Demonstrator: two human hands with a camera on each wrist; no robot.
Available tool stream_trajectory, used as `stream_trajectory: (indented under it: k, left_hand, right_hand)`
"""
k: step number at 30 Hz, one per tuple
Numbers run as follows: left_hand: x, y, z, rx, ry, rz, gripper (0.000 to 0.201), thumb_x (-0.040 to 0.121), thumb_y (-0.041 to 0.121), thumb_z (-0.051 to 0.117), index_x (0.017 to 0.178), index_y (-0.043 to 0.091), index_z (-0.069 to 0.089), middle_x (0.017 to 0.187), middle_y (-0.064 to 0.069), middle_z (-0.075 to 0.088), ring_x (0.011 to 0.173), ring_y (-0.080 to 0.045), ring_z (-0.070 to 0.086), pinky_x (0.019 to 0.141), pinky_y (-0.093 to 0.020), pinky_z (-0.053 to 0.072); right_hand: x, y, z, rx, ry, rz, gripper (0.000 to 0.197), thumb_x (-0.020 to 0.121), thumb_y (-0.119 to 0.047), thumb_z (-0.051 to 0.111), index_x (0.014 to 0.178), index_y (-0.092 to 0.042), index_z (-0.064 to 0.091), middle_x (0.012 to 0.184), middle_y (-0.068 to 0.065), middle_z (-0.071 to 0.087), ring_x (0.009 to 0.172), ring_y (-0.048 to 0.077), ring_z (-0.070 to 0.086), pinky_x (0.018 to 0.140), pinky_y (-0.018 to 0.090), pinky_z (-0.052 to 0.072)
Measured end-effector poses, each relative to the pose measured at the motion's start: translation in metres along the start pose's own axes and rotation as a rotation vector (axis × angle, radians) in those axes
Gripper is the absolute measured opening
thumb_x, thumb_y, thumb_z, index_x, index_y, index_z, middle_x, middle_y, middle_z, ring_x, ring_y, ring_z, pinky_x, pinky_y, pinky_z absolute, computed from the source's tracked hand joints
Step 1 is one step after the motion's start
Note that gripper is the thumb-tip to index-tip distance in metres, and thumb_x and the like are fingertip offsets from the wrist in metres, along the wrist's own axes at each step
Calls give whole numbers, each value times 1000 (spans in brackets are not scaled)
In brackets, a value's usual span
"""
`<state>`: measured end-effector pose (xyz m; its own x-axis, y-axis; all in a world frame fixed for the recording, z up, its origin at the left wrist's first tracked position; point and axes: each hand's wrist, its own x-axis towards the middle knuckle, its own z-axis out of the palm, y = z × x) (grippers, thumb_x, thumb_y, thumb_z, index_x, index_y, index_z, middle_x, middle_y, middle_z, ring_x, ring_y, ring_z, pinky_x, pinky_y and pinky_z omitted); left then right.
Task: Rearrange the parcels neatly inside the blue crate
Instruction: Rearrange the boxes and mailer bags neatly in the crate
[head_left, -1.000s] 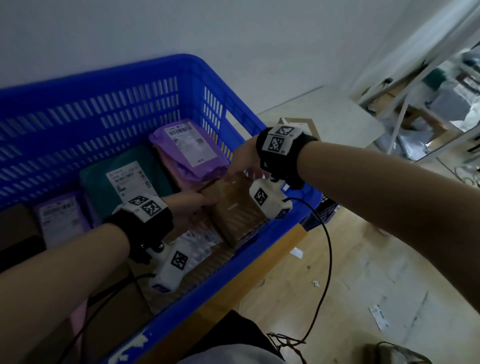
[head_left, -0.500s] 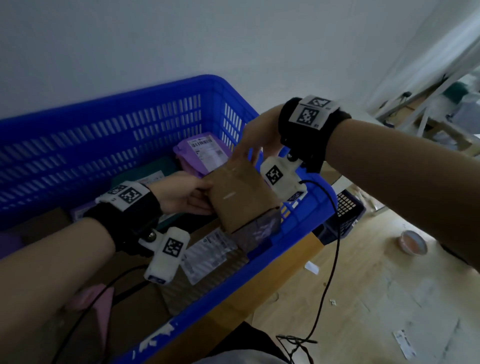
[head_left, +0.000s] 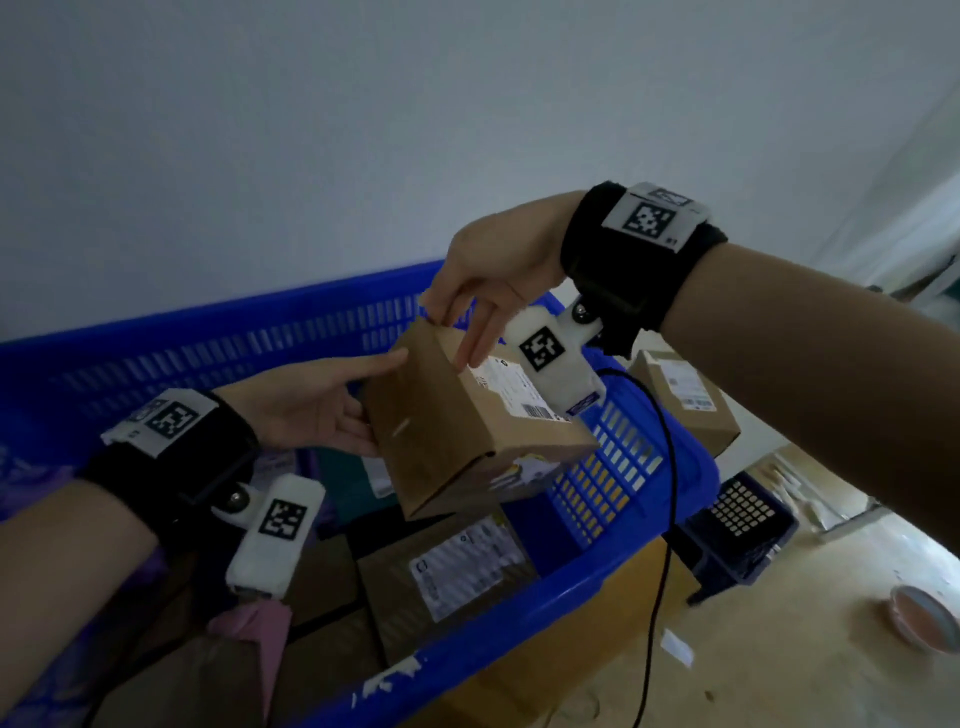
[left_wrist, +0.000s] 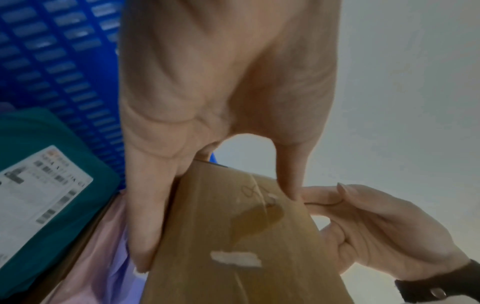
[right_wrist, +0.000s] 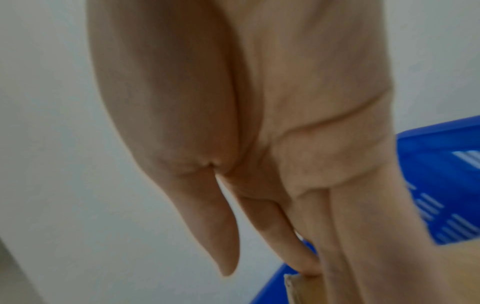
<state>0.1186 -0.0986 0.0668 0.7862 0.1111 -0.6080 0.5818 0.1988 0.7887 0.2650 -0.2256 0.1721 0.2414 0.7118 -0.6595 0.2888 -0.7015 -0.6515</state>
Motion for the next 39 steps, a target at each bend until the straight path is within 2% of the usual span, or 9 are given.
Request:
stream_trajectory:
  k: [5,11,15,18,22,24,27,33,39]
  left_hand:
    - [-25,5,-9,-109,63,99,105,21,46,94,115,18,58,124,-14,59,110,-34,62,92,-50,51]
    - [-33,-7,-6,-15,247,101,75,45,55,84,109,26,60,116,-7,63,103,-28,64,82,-38,54]
    - [-28,-19,-11,2,347,85,63,61,50,78,115,28,56,114,-3,59,95,-24,61,75,-35,53]
    - [-34,-33,-21,-50,349,63,49,73,40,73,116,26,53,115,-4,54,101,-25,56,75,-37,52]
    - [-36,-63,-41,-208,240,18,69,56,29,75,121,19,53,109,-9,54,91,-29,54,79,-41,50]
    - [-34,-76,-47,-169,196,-30,74,45,30,79,114,17,58,98,-11,53,84,-30,51,74,-41,48]
    - [-31,-90,-42,-147,114,-85,38,35,26,79,65,18,57,68,-4,45,61,-22,44,59,-31,41]
    - [-8,-125,-38,-207,-2,-234,45,40,11,68,80,12,49,64,-5,42,53,-21,43,66,-35,42]
    - [22,-144,-31,-259,-61,-322,61,34,16,77,86,14,45,72,-9,43,65,-25,43,69,-36,44]
  right_hand:
    - [3,-35,15,-25,-24,-97,26,97,-4,42,115,10,53,136,22,51,91,41,65,91,48,53]
    - [13,-57,37,-90,-40,-163,20,95,-2,44,91,9,60,95,18,66,80,36,69,91,46,54]
    - [22,-51,41,-123,-76,-164,27,96,-9,48,116,6,56,119,13,60,79,30,71,87,40,57]
    - [26,-35,30,-136,105,-125,45,94,-18,57,134,-1,47,135,10,50,94,35,70,88,39,57]
    - [37,7,17,-392,352,-12,54,89,-29,63,137,-11,45,141,9,46,113,29,58,96,47,51]
    - [46,30,18,-379,237,96,62,90,-33,62,143,-13,36,145,11,38,109,37,59,95,53,49]
    - [59,63,30,-205,42,140,58,95,-23,56,145,-11,30,138,22,46,101,41,61,90,50,52]
    - [92,109,42,-168,-85,187,45,90,1,57,134,-3,49,81,6,68,57,19,71,59,29,61]
    - [101,120,43,-221,-234,246,40,92,3,53,132,3,51,80,9,68,49,16,69,52,26,59]
